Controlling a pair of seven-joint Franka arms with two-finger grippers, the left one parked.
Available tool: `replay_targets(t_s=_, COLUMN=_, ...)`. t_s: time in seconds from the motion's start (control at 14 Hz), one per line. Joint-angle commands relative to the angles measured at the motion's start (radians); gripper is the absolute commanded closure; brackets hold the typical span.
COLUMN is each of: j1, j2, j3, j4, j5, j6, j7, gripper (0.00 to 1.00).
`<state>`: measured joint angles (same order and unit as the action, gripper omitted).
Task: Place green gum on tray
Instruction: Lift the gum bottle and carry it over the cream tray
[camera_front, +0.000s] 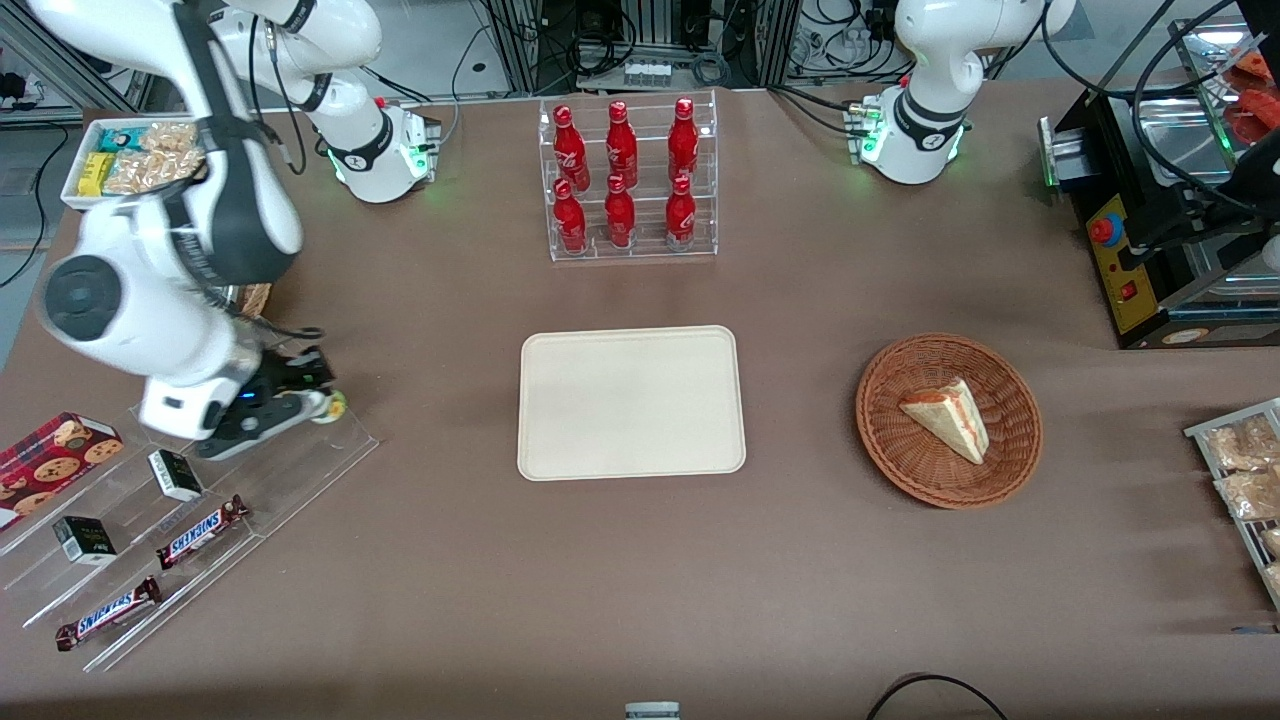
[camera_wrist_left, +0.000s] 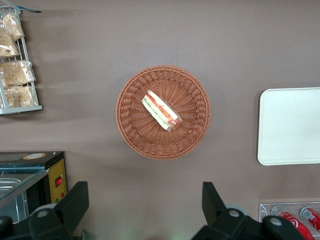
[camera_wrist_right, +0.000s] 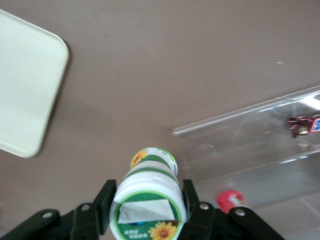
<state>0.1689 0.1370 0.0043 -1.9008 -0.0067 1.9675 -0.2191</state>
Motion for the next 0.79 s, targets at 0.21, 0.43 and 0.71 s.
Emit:
replay_targets(t_s=0.21, j1=0.194, j2=0.100, j3=-0.010, j4=0.117, j5=0.045, j6=-0.012, j7=0.364, gripper=1.00)
replay_targets(t_s=0.43, j1=0.283, j2=0.185, j3=-0.010, j4=0.183, j5=0.054, j6=0.005, j7=0.524, gripper=1.00)
replay_targets(t_s=0.71, j1=0.388, j2=0.294, j3=-0.010, j4=0.235, j5=0.056, j6=0.097, j7=0.719, gripper=1.00)
